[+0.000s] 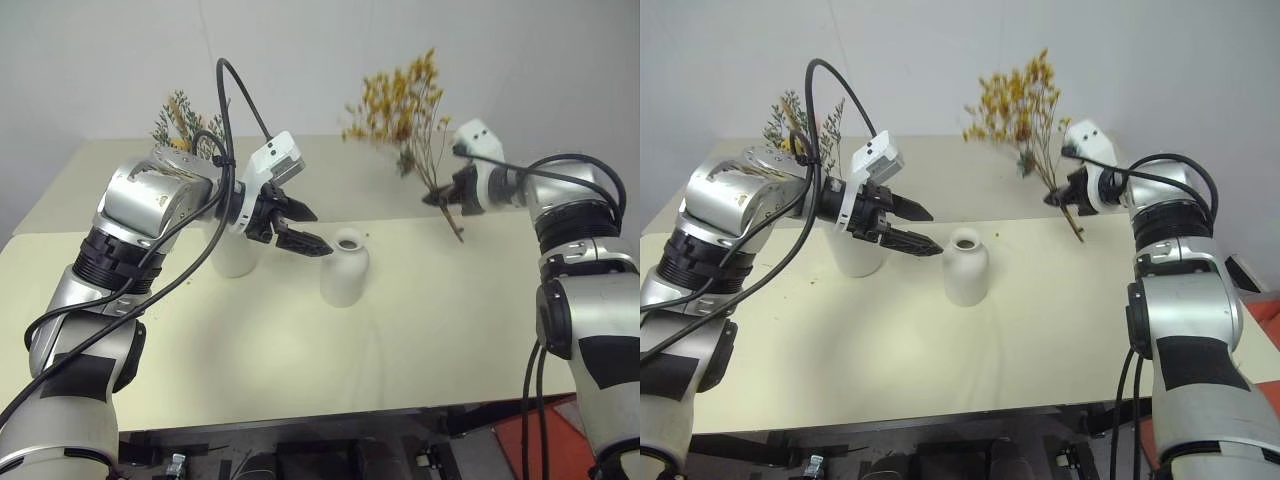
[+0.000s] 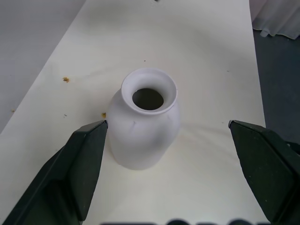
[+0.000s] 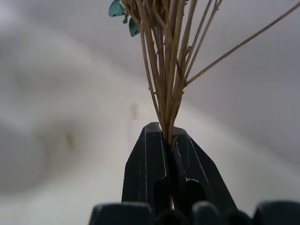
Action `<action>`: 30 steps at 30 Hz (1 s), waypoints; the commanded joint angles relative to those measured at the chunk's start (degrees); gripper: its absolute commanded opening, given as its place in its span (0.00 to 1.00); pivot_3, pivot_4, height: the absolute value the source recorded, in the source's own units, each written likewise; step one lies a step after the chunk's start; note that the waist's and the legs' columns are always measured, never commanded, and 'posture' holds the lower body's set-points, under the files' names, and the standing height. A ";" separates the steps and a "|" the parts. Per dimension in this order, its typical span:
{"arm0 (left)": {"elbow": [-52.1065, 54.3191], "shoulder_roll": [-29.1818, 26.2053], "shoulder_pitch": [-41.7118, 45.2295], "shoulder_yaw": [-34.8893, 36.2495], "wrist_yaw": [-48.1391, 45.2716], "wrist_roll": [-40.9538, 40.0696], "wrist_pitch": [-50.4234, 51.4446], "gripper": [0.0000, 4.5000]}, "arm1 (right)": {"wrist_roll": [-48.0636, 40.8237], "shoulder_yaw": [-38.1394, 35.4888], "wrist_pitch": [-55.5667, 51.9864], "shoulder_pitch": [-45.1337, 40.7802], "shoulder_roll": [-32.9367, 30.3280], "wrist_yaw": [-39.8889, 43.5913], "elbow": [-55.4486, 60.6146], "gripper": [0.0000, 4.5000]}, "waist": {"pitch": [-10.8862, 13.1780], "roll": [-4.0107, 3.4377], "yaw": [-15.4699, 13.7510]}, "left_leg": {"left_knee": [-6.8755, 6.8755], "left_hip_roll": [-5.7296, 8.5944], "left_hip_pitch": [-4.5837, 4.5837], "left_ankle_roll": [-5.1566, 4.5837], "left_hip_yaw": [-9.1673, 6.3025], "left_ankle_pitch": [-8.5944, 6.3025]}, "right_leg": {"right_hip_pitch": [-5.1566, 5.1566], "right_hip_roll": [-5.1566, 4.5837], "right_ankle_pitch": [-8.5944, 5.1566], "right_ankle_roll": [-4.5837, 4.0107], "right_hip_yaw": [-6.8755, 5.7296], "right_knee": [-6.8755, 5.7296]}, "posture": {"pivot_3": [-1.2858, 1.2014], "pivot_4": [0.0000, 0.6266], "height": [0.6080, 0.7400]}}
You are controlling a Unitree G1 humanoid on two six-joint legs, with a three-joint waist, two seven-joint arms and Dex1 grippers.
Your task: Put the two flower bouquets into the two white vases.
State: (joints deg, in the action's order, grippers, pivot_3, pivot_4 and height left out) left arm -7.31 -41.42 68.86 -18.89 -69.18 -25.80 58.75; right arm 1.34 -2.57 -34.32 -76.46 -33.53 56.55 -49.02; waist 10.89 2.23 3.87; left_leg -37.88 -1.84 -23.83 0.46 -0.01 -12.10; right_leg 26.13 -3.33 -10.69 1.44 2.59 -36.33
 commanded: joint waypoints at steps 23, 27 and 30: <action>-1.92 -2.68 -0.89 3.33 -8.32 0.97 -6.20 1.00 | -27.39 -8.33 3.72 22.21 20.53 -18.02 42.38 0.01 | 0.01 -0.02 -0.10 | -0.03 -0.01 0.01 -0.01 0.00 0.01 | 0.01 0.01 0.00 0.01 0.02 -0.45 | 0.52 0.24 1.00; -2.02 -2.48 -1.05 3.55 -8.68 1.52 -7.23 1.00 | -28.04 -6.42 3.38 24.41 21.11 -19.00 44.72 0.01 | 0.01 -0.03 -0.06 | -0.03 -0.01 0.01 -0.01 -0.01 0.01 | 0.02 0.02 -0.01 0.01 0.02 -0.45 | 0.52 0.24 1.00; -2.05 -2.30 -1.26 3.82 -8.74 1.58 -8.11 1.00 | -28.35 -5.30 2.91 25.84 21.56 -19.70 47.00 0.01 | 0.01 -0.03 -0.07 | -0.03 -0.02 0.01 -0.01 -0.01 0.01 | 0.02 0.02 -0.01 0.01 0.01 -0.44 | 0.52 0.24 1.00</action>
State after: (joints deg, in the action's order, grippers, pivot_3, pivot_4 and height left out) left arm -9.81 -43.63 67.14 -16.74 -77.29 -24.54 51.79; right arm -25.99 -8.25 -32.69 -50.54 -12.15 37.11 -5.40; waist 10.90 2.21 3.80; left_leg -37.91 -1.85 -23.83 0.45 -0.02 -12.09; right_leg 26.15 -3.31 -10.69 1.45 2.61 -36.78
